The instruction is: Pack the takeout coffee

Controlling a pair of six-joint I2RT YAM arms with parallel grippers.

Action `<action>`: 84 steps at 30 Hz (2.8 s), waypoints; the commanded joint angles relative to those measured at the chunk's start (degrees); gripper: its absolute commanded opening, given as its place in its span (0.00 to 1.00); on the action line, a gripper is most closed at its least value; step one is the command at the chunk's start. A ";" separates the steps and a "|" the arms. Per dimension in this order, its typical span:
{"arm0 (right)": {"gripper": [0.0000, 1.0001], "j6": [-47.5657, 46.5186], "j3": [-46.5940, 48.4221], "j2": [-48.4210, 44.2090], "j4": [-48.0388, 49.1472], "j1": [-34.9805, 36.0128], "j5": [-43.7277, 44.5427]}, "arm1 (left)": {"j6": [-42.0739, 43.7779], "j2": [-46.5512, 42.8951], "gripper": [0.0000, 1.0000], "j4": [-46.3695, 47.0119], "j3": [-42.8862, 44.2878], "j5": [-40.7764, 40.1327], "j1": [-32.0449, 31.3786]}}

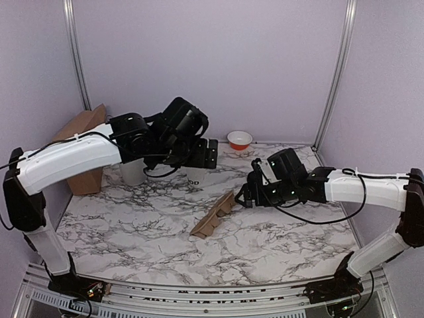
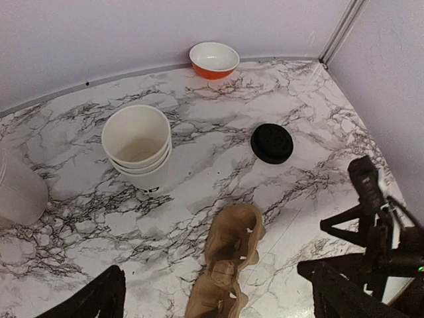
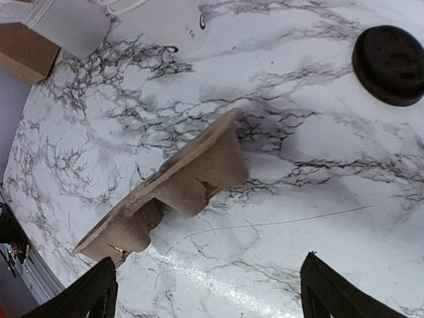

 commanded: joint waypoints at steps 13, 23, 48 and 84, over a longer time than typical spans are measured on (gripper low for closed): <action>0.92 8.02 9.37 15.50 9.01 5.48 2.01 | 1.75 -28.07 0.99 18.85 -24.32 -4.29 9.90; 0.92 6.51 2.68 13.17 5.81 -0.59 1.38 | 6.78 -32.99 0.99 15.04 -24.45 -4.54 14.27; 0.82 -28.11 16.36 18.68 -6.96 5.93 4.77 | 7.32 -33.02 0.99 13.05 -21.62 1.58 17.79; 0.68 -4.64 2.00 13.26 -13.75 -9.36 18.69 | 7.79 -34.32 0.99 6.50 -20.04 -1.11 36.10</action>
